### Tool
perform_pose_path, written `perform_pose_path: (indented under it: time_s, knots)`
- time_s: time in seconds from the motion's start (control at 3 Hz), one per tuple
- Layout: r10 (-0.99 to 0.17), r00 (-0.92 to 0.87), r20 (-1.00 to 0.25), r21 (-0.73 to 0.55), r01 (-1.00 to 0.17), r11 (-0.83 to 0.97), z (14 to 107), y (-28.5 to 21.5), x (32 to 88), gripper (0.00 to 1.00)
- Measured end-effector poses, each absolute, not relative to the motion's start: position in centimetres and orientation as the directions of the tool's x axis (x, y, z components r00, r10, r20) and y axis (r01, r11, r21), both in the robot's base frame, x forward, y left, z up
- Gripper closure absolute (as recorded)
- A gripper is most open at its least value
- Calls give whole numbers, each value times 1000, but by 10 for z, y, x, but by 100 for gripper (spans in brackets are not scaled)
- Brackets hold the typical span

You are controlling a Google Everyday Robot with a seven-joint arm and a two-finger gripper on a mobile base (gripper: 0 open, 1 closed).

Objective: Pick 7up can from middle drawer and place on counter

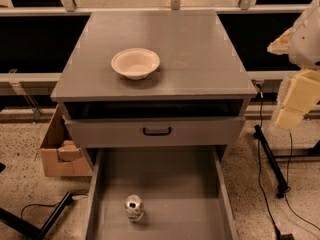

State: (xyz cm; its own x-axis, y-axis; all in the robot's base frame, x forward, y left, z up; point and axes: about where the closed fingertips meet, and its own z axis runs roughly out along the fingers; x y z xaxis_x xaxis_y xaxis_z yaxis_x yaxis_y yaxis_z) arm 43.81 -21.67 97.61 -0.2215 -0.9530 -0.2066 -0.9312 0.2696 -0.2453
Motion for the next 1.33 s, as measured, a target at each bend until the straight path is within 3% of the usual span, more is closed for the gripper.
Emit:
perform_pose_path:
  time_s: [0.67, 1.33]
  knots:
    - [-936, -223, -273, -226, -931, 288, 960, -214, 438, 0]
    - [-777, -218, -591, -108, -932, 345, 841, -198, 428, 0]
